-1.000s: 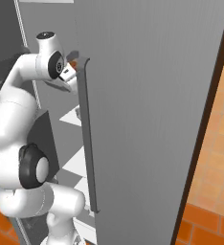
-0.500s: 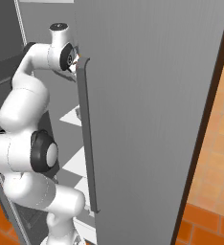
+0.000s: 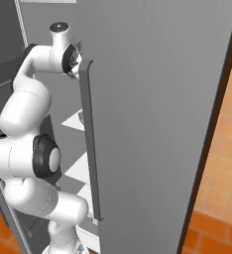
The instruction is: Take the meat container that has the shrimp and place it on the second highest rack of the freezer. Then take the vegetable container that has the bell pepper and avocado and place it on the highest rack of the freezer.
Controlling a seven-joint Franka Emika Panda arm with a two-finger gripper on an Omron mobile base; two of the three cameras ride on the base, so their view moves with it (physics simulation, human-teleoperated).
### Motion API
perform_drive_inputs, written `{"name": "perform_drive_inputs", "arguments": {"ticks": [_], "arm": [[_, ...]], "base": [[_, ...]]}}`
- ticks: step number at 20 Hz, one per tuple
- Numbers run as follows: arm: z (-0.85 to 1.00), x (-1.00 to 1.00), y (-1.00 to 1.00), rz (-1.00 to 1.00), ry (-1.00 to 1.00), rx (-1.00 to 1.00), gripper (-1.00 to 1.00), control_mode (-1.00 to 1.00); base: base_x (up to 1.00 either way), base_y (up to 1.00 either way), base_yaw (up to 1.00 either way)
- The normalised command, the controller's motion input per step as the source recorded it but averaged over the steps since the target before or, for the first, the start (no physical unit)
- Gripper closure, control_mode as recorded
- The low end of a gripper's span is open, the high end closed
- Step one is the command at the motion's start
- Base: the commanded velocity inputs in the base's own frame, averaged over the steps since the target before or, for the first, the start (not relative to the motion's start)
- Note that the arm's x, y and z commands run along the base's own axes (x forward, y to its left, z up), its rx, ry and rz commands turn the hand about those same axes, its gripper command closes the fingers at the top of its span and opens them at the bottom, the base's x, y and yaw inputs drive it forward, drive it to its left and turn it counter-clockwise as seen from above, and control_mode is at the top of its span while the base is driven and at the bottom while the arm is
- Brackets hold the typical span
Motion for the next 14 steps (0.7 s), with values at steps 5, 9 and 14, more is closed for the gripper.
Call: {"name": "perform_drive_inputs", "arguments": {"ticks": [5, 9, 14], "arm": [[0.26, 0.16, -0.01, -0.1, -0.04, 0.06, 1.0, -1.0], [0.07, 0.37, 0.04, -0.01, 0.02, -0.01, 1.0, -1.0], [0.04, 0.45, 0.09, -0.03, 0.04, -0.05, 1.0, -1.0]], "base": [[0.0, 0.0, 0.0], [0.0, 0.0, 0.0], [0.0, 0.0, 0.0]]}}
